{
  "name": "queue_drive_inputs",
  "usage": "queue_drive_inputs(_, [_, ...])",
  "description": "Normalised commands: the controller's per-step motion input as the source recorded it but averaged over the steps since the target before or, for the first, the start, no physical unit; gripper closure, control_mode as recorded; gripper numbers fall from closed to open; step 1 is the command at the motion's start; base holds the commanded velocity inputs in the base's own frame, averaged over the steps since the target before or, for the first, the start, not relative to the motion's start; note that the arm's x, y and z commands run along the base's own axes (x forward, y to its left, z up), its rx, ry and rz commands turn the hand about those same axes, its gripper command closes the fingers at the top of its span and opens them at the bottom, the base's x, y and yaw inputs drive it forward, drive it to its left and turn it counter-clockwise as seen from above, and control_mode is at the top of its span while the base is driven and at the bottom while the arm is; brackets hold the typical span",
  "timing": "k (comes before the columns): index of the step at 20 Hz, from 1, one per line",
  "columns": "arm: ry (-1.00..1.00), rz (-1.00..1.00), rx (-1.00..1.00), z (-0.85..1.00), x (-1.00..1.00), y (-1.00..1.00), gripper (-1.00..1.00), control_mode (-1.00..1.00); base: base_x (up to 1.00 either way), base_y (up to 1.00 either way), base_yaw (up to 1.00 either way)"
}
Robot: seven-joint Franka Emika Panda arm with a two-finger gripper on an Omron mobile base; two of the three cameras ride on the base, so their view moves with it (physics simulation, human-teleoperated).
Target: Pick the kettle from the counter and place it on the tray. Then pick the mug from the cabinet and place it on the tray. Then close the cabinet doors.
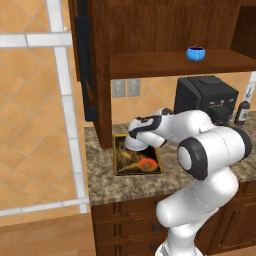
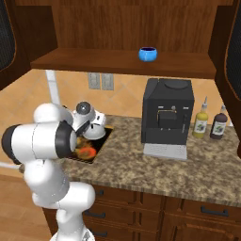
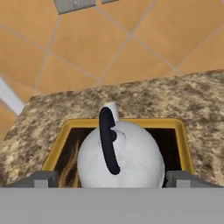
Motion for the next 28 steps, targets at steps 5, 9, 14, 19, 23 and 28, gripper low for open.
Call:
queue_drive_inputs(5, [0.00,0.00,0.00,0.72,-0.37,-0.24,-1.00,-1.00,0.00,0.00,0.00])
queue_drive_inputs(9, [0.03,0.00,-0.04,0.78,-0.44,-0.25,-1.00,-1.00,0.00,0.00,0.00])
queue_drive_inputs(14, [0.03,-0.05,-0.09,0.78,-0.48,-0.31,-1.00,-1.00,0.00,0.00,0.00])
queue_drive_inputs(19, [0.02,-0.09,-0.03,0.83,-0.48,-0.32,-1.00,-1.00,0.00,0.00,0.00])
queue_drive_inputs(23, [0.00,-0.05,0.00,0.80,-0.51,-0.43,-1.00,-1.00,0.00,0.00,0.00])
queue_drive_inputs(28, [0.00,-0.02,0.00,0.73,-0.53,-0.49,-1.00,-1.00,0.00,0.00,0.00])
